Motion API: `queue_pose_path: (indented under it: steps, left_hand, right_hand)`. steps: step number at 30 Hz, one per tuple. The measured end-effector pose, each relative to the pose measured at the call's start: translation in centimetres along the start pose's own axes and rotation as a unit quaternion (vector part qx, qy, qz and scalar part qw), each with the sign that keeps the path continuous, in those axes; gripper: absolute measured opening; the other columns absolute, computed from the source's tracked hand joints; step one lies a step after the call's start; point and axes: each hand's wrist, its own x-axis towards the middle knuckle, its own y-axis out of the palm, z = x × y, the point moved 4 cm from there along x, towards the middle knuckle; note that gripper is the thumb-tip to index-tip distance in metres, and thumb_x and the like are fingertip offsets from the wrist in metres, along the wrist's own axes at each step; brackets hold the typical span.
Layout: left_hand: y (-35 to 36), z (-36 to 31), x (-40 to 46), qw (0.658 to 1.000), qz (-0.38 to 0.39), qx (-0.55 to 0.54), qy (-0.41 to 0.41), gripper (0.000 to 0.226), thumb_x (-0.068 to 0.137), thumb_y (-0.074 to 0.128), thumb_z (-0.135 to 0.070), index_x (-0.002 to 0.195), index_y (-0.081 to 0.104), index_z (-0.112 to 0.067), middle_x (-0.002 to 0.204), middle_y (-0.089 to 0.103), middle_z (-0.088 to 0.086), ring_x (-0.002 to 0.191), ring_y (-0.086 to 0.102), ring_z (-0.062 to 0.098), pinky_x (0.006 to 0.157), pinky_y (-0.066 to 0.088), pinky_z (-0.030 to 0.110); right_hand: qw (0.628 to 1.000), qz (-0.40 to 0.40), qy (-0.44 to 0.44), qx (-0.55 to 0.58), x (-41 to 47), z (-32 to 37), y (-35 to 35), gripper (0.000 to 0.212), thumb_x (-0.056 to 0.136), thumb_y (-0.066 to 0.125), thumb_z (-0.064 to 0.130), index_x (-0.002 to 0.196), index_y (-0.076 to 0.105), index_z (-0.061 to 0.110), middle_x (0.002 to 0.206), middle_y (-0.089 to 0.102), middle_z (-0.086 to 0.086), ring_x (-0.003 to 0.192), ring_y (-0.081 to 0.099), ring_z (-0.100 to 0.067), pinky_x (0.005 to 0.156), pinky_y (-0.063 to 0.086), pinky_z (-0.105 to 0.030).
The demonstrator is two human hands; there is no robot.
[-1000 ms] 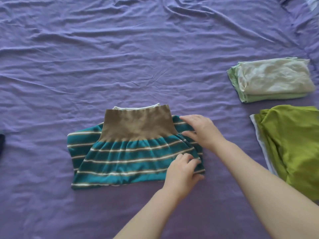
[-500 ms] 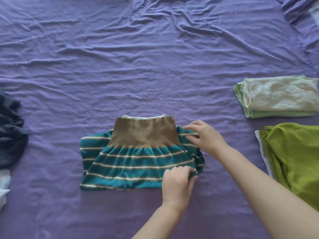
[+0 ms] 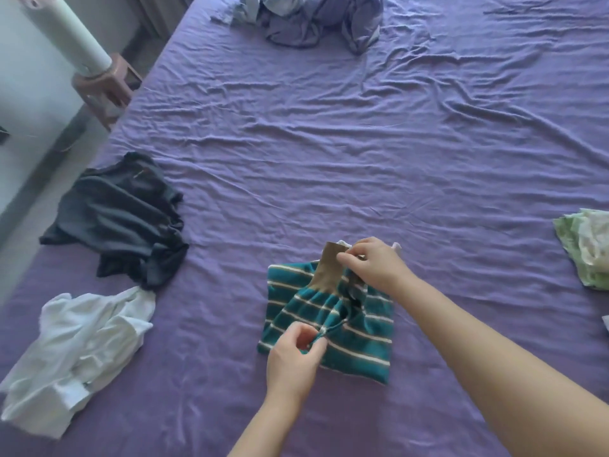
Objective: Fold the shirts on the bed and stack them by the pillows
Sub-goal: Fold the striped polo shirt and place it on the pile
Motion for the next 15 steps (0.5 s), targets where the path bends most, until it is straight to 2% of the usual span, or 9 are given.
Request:
queue_pose_path:
  steps: [2,4,6,8,9,12,15]
  left_hand:
    - [-1.9,1.9,1.4,0.999,-0.016,0.006,-0.05,0.013,0.074,0.074,-0.024,0.068,0.062,-0.027,0.072,0.066,-0.01,0.073,0.061,0.005,0.069,0.047,0.022]
    - [-3.1,3.6,2.5,0.996,-0.012,0.009,-0.088,0.013,0.075,0.073,-0.026,0.068,0.062,-0.029,0.074,0.066,-0.011,0.076,0.062,0.008,0.07,0.047,0.024]
    - [-3.7,4.9,3.4,0.993,0.0,-0.01,-0.114,0.012,0.076,0.074,-0.027,0.071,0.064,-0.029,0.076,0.067,-0.012,0.078,0.063,0.01,0.072,0.048,0.025]
    - [-4.2,5.8,4.0,0.992,0.01,-0.02,-0.125,0.01,0.077,0.074,-0.026,0.074,0.065,-0.028,0.078,0.068,-0.012,0.08,0.064,0.012,0.074,0.049,0.026]
    - [-4.4,6.1,4.1,0.991,0.015,-0.023,-0.128,0.011,0.077,0.075,-0.026,0.075,0.064,-0.028,0.078,0.067,-0.012,0.08,0.064,0.012,0.074,0.049,0.026]
    - [-5.1,7.1,4.0,0.989,0.033,-0.012,-0.142,0.012,0.076,0.075,-0.028,0.073,0.063,-0.029,0.078,0.067,-0.012,0.081,0.064,0.013,0.079,0.051,0.03]
    - [-5.6,7.9,3.6,0.983,0.073,0.027,-0.165,0.012,0.078,0.072,-0.031,0.075,0.061,-0.028,0.082,0.066,-0.012,0.085,0.062,0.014,0.085,0.05,0.034]
  right_hand:
    - [1.0,0.016,0.006,0.012,0.9,1.8,2.5,0.033,0.087,0.059,0.042,0.089,0.073,0.012,0.094,0.058,0.002,0.1,0.047,-0.009,0.081,0.027,-0.021]
    - [0.999,0.026,0.02,0.017,1.5,2.9,5.0,0.029,0.084,0.064,0.036,0.087,0.073,0.009,0.081,0.06,0.001,0.083,0.054,-0.014,0.067,0.038,-0.022]
    - [0.999,0.021,0.027,0.006,2.0,3.5,7.0,0.027,0.084,0.067,0.032,0.084,0.073,0.006,0.083,0.067,-0.004,0.074,0.06,-0.02,0.059,0.044,-0.023]
    - [1.0,-0.001,0.029,0.0,2.5,4.0,8.4,0.028,0.083,0.068,0.033,0.09,0.072,0.006,0.098,0.065,-0.008,0.085,0.059,-0.019,0.073,0.05,-0.029]
    - [0.999,-0.014,0.029,-0.001,2.7,4.3,8.8,0.031,0.082,0.069,0.034,0.094,0.071,0.006,0.104,0.062,-0.008,0.091,0.056,-0.017,0.078,0.049,-0.03]
    - [0.999,-0.037,0.027,0.005,3.3,5.5,9.8,0.037,0.081,0.069,0.037,0.102,0.069,0.007,0.11,0.057,-0.007,0.095,0.051,-0.014,0.073,0.039,-0.02]
    - [0.999,-0.034,0.024,0.015,3.7,6.8,10.4,0.038,0.086,0.063,0.035,0.114,0.064,0.009,0.118,0.058,-0.008,0.105,0.056,-0.02,0.086,0.041,-0.026]
